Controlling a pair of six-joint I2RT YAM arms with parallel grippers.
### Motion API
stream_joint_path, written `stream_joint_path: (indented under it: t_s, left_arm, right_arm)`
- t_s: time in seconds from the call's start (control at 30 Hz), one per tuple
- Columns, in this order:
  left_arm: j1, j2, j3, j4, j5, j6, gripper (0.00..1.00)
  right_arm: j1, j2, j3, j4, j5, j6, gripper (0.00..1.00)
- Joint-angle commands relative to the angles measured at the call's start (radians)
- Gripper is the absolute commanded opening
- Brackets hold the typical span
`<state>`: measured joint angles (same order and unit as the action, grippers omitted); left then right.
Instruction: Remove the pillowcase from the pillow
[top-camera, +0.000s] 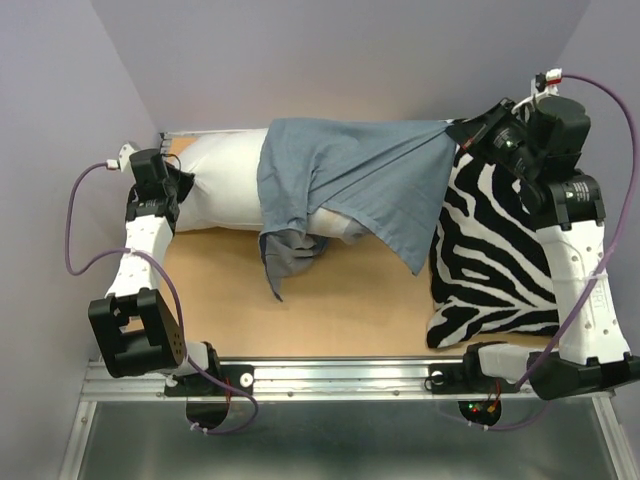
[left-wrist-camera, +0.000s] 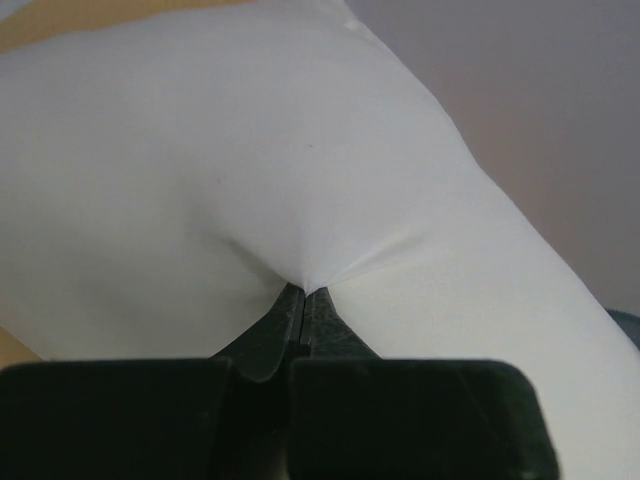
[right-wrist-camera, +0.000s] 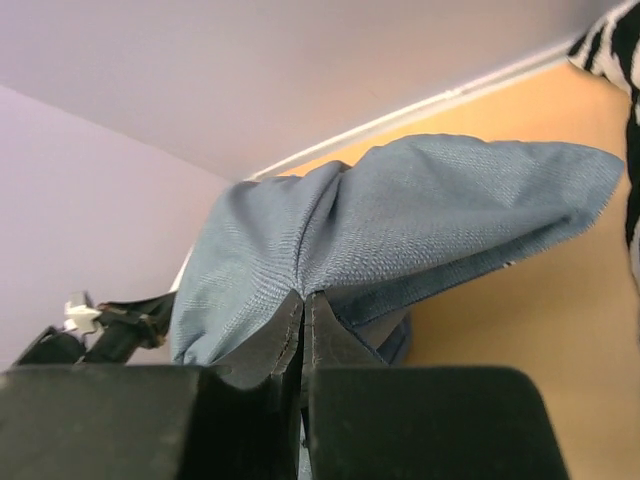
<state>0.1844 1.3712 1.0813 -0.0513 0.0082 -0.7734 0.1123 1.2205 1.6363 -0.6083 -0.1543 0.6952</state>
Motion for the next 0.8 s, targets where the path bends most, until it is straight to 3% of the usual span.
stream_joint_path:
  t_s: [0.0,0.17,0.33,0.77]
  left_arm:
    - [0.073,0.041,0.072,0.059,-0.168,0.022,0.00]
    - [0.078,0.109,0.112,0.053,-0.183,0.013,0.00]
    - [0.090,0.176,0.143,0.053,-0.198,0.009,0.00]
    - [0.104,0.359,0.313,-0.019,-0.247,0.046,0.00]
  right_arm:
    - [-0.060,-0.003,0.276,0.044,0.119,-0.034,0.01]
    - [-0.059,0.028,0.506,-0.045,0.104,-0.052,0.01]
    - [-0.059,0.042,0.614,-0.102,0.111,-0.069,0.01]
    - [-0.057,-0.009,0.703,-0.143,0.108,-0.100,0.00]
